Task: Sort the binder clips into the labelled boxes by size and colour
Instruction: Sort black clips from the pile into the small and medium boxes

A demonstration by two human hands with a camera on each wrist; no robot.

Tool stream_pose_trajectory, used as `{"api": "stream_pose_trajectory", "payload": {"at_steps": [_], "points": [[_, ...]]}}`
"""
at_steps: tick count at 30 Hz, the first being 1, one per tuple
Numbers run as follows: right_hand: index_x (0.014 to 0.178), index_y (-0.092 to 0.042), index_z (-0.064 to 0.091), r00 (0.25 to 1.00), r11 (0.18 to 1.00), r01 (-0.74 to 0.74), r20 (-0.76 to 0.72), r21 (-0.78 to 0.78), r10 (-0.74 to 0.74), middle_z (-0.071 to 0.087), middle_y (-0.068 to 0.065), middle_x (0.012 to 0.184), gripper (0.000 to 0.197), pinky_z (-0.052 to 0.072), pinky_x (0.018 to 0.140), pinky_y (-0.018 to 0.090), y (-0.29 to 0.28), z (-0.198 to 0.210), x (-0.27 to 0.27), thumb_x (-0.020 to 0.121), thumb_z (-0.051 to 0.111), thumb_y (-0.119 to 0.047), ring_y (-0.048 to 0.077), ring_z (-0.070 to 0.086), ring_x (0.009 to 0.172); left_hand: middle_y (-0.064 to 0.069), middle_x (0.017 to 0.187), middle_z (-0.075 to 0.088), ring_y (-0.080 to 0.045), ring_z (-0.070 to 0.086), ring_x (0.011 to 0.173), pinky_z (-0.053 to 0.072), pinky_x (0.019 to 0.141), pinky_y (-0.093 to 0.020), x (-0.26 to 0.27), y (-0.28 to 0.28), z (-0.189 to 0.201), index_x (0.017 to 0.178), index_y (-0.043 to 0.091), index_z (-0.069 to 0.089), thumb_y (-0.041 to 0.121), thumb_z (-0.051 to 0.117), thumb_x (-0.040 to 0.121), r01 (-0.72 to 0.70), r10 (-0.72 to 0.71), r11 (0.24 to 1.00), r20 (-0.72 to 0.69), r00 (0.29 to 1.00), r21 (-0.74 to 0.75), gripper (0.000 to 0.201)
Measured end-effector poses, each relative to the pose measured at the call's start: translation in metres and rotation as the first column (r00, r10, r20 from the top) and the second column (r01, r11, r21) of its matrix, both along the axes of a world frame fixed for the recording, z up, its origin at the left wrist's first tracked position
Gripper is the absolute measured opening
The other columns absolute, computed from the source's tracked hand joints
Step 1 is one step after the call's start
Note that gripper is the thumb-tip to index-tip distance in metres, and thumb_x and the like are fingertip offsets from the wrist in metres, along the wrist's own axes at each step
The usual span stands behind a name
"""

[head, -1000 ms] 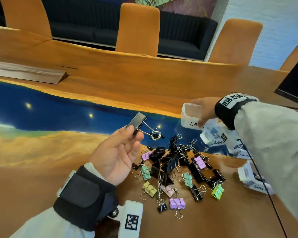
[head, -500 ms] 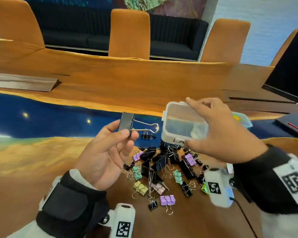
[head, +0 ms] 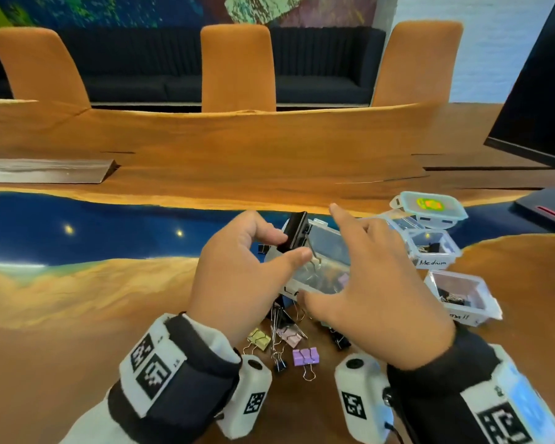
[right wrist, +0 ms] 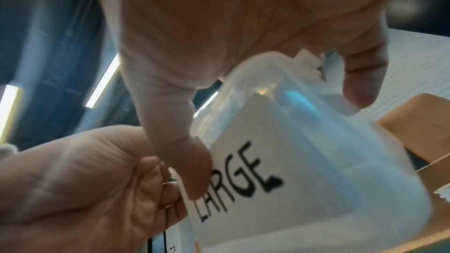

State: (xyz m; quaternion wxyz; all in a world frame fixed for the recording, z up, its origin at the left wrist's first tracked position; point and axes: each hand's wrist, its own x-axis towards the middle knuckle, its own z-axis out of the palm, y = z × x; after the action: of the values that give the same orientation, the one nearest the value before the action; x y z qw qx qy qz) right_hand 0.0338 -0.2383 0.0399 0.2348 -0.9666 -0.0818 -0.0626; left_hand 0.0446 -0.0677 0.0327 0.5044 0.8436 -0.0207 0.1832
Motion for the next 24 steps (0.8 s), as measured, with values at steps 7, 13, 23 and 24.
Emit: {"api": "stream_pose_trajectory", "payload": {"at_steps": [7,13,23,24], "points": [[0.151,-0.043,0.002,1.000,1.000,0.019,-0.022,0.009,-0.019,0.029,-0.012,0.123,0.107,0.042,0.102,0.039,-0.004,0.004,-0.004,0.066,0.061,-0.070,0.012,0.030,0.123,0.023,0.107,0.056,0.003,0.051,0.111,0.037,0.088,-0.014,-0.001,-0.004,-0.002,0.089,0.037,0.063,0.042,0.081,0.076,0.080,-0.088,0.984,0.044,0.995,0.161,0.022],[0.153,-0.042,0.006,0.999,0.996,-0.007,-0.043,-0.087,0.004,0.029,-0.012,0.121,0.109,0.039,0.105,0.037,-0.023,0.018,-0.001,0.065,0.062,-0.073,0.011,0.029,0.124,0.020,0.105,0.065,-0.001,0.062,0.099,0.048,0.087,-0.024,-0.003,0.008,-0.005,0.085,0.036,0.071,0.033,0.076,0.084,0.114,-0.112,0.991,0.032,0.993,-0.075,0.006],[0.153,-0.040,0.017,0.961,0.910,-0.143,-0.276,-0.389,0.033,0.029,-0.004,0.130,0.108,0.048,0.093,0.034,-0.060,0.066,0.103,0.069,0.084,-0.038,0.021,0.048,0.106,-0.005,0.090,0.070,-0.020,0.064,0.088,0.049,0.075,-0.033,0.025,0.059,-0.036,0.089,0.015,0.073,0.024,0.076,0.080,0.099,-0.247,0.662,-0.092,0.965,-0.743,0.014],[0.151,-0.040,0.022,0.962,0.902,-0.129,-0.274,-0.413,0.012,0.031,-0.003,0.129,0.105,0.050,0.093,0.037,-0.061,0.066,0.120,0.067,0.085,-0.037,0.023,0.050,0.104,-0.005,0.090,0.069,-0.019,0.064,0.086,0.050,0.074,-0.031,0.028,0.064,-0.040,0.092,0.014,0.072,0.026,0.077,0.078,0.096,-0.265,0.608,-0.087,0.960,-0.788,0.019]]}}
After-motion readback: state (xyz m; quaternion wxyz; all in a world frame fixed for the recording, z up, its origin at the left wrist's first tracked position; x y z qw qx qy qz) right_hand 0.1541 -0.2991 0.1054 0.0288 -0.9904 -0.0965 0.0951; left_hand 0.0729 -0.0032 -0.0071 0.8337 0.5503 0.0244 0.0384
